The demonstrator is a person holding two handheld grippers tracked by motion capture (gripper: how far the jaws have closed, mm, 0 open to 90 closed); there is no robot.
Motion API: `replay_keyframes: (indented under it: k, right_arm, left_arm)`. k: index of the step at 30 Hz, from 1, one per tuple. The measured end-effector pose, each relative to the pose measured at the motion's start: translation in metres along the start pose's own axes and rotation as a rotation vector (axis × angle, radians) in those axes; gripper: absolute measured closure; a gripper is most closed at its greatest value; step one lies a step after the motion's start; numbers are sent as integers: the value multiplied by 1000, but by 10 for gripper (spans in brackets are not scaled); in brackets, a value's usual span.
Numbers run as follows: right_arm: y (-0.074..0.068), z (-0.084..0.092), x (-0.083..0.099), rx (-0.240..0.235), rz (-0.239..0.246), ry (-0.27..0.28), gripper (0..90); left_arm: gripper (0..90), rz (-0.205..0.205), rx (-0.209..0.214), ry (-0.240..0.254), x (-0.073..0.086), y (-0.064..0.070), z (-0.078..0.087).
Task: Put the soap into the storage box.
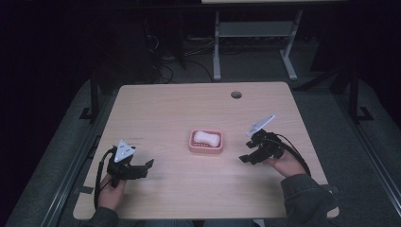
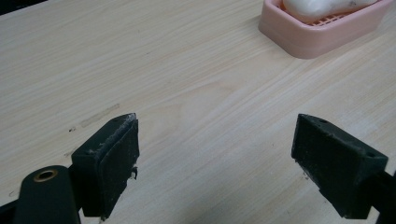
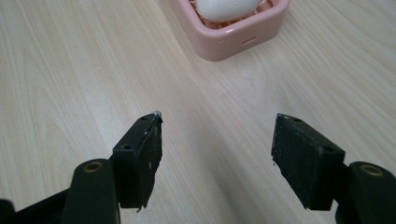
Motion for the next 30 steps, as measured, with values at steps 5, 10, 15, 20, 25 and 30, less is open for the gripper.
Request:
replay_keyframes:
  k: [5,10,15,20,25,30]
  right_arm:
    - [-1,-3,10,3,-10,-6,327]
    - [-1,-3,16,-2,-17,1,327]
    - [-4,2,24,2,-37,30,330]
    - [-7,5,36,14,-47,36,334]
    - [-9,10,47,32,-53,46,334]
    - [-10,16,57,44,-64,52,334]
  left_arm:
    - [147,0,-1,0,0,0,0]
    - [147,22,-15,14,-1,-2,2]
    - [147,22,-6,4,0,-2,0]
    - [147,5,-6,2,0,0,0]
    - [147,6,-6,0,0,0,0]
    - [147,0,-3,0,0,1,0]
Point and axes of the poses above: each handheld gripper's, and its own axes: z roughly backward along the jaws, x roughly out of its underside, y roughly to its right, the point moved 3 cm from there along -z, roughly forward along the jaws, and after that the axes turned 15 degrees about -y, right-handed, at the moved point
